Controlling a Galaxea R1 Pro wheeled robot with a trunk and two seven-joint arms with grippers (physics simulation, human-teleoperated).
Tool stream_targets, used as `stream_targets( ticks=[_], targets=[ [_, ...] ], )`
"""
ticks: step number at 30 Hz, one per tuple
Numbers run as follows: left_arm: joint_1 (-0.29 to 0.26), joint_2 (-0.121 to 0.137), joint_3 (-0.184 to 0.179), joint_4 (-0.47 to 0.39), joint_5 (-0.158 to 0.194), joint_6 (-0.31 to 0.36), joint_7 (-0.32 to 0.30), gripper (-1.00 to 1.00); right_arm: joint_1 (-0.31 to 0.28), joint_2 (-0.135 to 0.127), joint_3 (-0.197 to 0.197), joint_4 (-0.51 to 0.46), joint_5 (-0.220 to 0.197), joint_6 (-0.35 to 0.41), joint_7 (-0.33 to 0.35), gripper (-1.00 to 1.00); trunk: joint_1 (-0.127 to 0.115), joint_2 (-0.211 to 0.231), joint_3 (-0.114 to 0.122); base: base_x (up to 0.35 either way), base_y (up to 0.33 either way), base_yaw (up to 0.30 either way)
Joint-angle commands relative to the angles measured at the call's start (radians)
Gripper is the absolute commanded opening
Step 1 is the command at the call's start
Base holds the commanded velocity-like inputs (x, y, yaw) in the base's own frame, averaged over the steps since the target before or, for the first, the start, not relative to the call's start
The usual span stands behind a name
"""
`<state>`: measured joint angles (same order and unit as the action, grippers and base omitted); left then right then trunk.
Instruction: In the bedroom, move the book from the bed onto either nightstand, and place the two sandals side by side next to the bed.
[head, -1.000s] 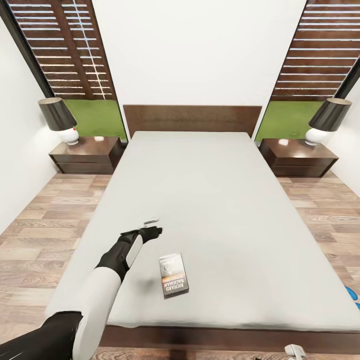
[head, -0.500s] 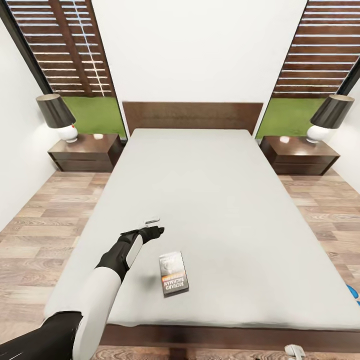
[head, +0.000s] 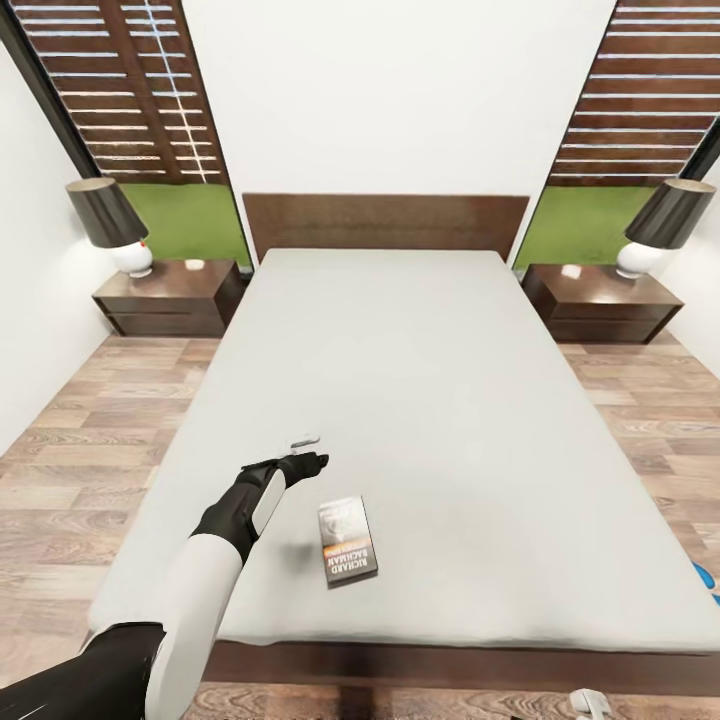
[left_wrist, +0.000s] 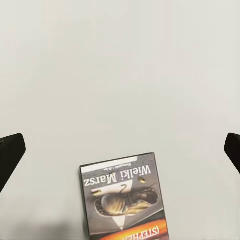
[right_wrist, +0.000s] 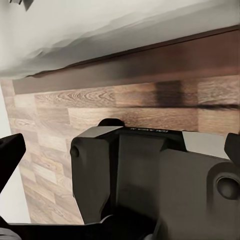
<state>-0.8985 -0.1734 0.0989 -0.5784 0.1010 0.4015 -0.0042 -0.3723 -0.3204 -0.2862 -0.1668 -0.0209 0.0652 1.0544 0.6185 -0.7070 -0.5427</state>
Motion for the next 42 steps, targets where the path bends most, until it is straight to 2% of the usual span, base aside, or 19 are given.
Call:
stream_targets(
  ticks=[1,28,42],
  targets=[
    [0.000,-0.001,0.005,-0.002,0.009,0.007,0.000,1.00,0.000,0.000,-0.002,0.000,-0.002,0.007,0.004,1.00,0.000,-0.001,-0.003,0.000,0.000,0.000],
    [0.000,-0.001,0.005,-0.001,0.009,0.007,-0.002,1.00,0.000,0.000,-0.002,0.000,-0.002,0.008,0.004,1.00,0.000,-0.001,-0.045,0.000,0.000,0.000],
    [0.000,-0.001,0.005,-0.001,0.009,0.007,-0.002,1.00,0.000,0.000,-0.002,0.001,-0.002,0.008,0.004,1.00,0.054,-0.099,-0.092,0.000,0.000,0.000]
  ],
)
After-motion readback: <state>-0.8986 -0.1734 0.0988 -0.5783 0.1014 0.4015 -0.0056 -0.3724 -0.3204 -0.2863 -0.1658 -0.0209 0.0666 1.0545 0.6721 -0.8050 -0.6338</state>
